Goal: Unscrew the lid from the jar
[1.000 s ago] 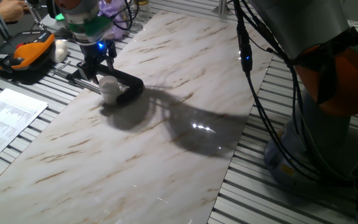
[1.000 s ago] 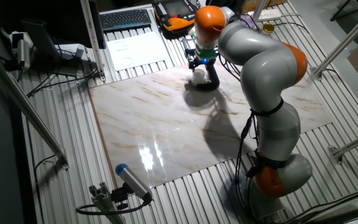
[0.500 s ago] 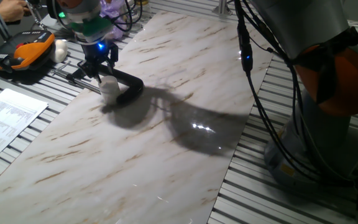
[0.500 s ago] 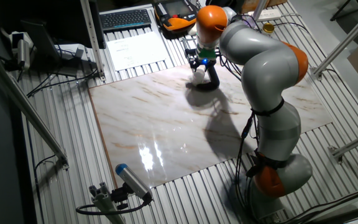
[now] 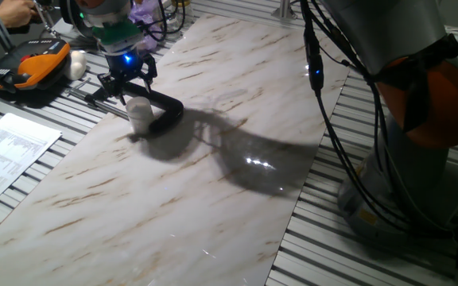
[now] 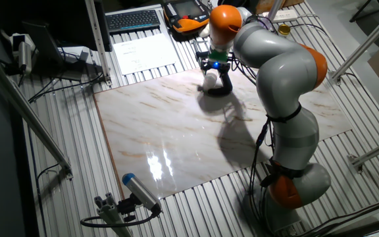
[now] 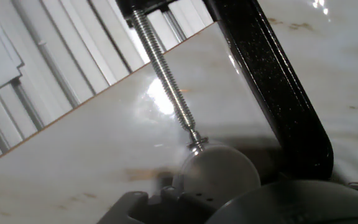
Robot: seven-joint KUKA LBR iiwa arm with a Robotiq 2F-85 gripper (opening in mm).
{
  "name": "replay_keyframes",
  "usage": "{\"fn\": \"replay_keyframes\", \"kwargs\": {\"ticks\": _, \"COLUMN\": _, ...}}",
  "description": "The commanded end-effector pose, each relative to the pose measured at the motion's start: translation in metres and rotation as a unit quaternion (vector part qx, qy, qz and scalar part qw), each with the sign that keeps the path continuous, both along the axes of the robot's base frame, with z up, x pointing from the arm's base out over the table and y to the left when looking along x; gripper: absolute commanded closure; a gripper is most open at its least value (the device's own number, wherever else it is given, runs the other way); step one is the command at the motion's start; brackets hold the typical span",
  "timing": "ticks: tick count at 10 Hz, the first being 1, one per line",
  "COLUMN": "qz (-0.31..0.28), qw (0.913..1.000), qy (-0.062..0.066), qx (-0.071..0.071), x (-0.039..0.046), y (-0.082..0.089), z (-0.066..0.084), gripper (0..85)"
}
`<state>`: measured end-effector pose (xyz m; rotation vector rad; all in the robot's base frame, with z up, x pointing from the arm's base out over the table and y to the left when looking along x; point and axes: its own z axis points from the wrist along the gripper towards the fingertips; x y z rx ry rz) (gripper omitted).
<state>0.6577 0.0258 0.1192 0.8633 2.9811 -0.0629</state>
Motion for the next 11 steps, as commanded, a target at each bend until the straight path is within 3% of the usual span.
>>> {"fn": "replay_keyframes", "kwargs": {"ticks": 1, "qz": -0.752, "qw": 0.6593, "qy": -0.001, "qx": 0.004, "x": -0.0005, "y": -0.0001, "z": -0.0003, "gripper": 17.0}}
{"fn": "replay_keyframes", "kwargs": {"ticks": 2, "qz": -0.759, "qw": 0.6506, "qy": -0.003, "qx": 0.005, "x": -0.0007, "y": 0.0003, "z": -0.0009, "gripper": 17.0}}
{"fn": "replay_keyframes", "kwargs": {"ticks": 3, "qz": -0.777, "qw": 0.63, "qy": -0.002, "qx": 0.011, "x": -0.001, "y": -0.0001, "z": -0.0018, "gripper": 17.0}}
{"fn": "replay_keyframes", "kwargs": {"ticks": 4, "qz": -0.783, "qw": 0.6215, "qy": -0.001, "qx": 0.012, "x": -0.0015, "y": -0.0003, "z": -0.003, "gripper": 17.0}}
{"fn": "replay_keyframes", "kwargs": {"ticks": 6, "qz": -0.791, "qw": 0.6112, "qy": -0.004, "qx": 0.022, "x": -0.0022, "y": -0.0007, "z": -0.0041, "gripper": 17.0}}
{"fn": "replay_keyframes", "kwargs": {"ticks": 9, "qz": -0.806, "qw": 0.5896, "qy": -0.015, "qx": 0.05, "x": -0.0036, "y": -0.001, "z": -0.0062, "gripper": 17.0}}
{"fn": "replay_keyframes", "kwargs": {"ticks": 11, "qz": -0.806, "qw": 0.5896, "qy": -0.011, "qx": 0.051, "x": -0.0037, "y": -0.0011, "z": -0.0062, "gripper": 17.0}}
